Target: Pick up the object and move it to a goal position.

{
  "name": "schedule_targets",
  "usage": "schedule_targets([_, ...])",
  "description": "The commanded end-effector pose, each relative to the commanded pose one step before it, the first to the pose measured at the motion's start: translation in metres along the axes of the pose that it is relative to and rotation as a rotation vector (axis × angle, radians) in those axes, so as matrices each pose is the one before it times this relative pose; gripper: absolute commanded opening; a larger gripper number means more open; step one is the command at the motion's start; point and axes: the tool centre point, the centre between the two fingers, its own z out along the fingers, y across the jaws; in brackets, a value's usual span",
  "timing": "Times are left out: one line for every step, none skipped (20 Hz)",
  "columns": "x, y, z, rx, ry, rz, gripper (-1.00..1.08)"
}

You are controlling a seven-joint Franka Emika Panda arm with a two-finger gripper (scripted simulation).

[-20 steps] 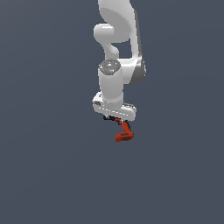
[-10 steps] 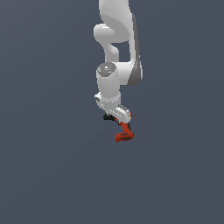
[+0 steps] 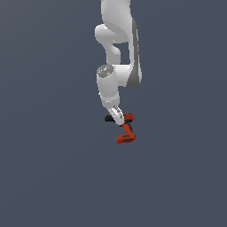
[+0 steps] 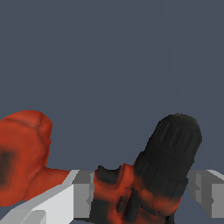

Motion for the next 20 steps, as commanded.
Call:
schedule_targets([-0.00032, 0.00868, 0.00408, 0.00424, 0.00402, 0.08583, 0.68])
schedule_targets([0.00017, 0.00310, 0.00137, 0.00125, 0.00152, 0.02938, 0.68])
schedule_targets([0.00027, 0.00293, 0.00125, 0.00114, 0.00152, 0.02751, 0.68])
schedule_targets([0.00034, 0.00275, 0.00114, 0.00103, 0.00150, 0.02562, 0.68])
schedule_targets([0.00039, 0.00256, 0.00104, 0.00094, 0.00147, 0.02375, 0.68])
schedule_targets([0.00043, 0.00237, 0.00094, 0.00085, 0.00142, 0.02186, 0.68])
schedule_targets([0.00044, 0.00217, 0.00084, 0.00077, 0.00135, 0.01995, 0.68])
schedule_targets([0.00046, 0.00197, 0.00075, 0.00069, 0.00127, 0.01808, 0.68])
schedule_targets([0.00044, 0.00177, 0.00066, 0.00061, 0.00117, 0.01617, 0.68])
schedule_targets([0.00043, 0.00156, 0.00057, 0.00054, 0.00106, 0.01429, 0.68])
schedule_targets([0.00038, 0.00135, 0.00049, 0.00046, 0.00094, 0.01237, 0.68])
schedule_targets([0.00035, 0.00115, 0.00041, 0.00039, 0.00081, 0.01048, 0.68])
schedule_targets([0.00029, 0.00094, 0.00033, 0.00032, 0.00068, 0.00856, 0.68])
schedule_targets([0.00024, 0.00073, 0.00026, 0.00025, 0.00053, 0.00667, 0.68])
schedule_targets([0.00017, 0.00052, 0.00018, 0.00018, 0.00039, 0.00477, 0.68])
schedule_targets([0.00010, 0.00031, 0.00011, 0.00011, 0.00023, 0.00284, 0.68])
schedule_targets([0.00005, 0.00011, 0.00004, 0.00004, 0.00008, 0.00097, 0.68])
schedule_targets([-0.00019, -0.00052, -0.00014, -0.00053, -0.00052, -0.00599, 0.68])
schedule_targets([-0.00003, 0.00001, 0.00025, 0.00000, 0.00000, 0.00000, 0.68])
schedule_targets([-0.00008, 0.00002, 0.00074, 0.00000, 0.00000, 0.00000, 0.68])
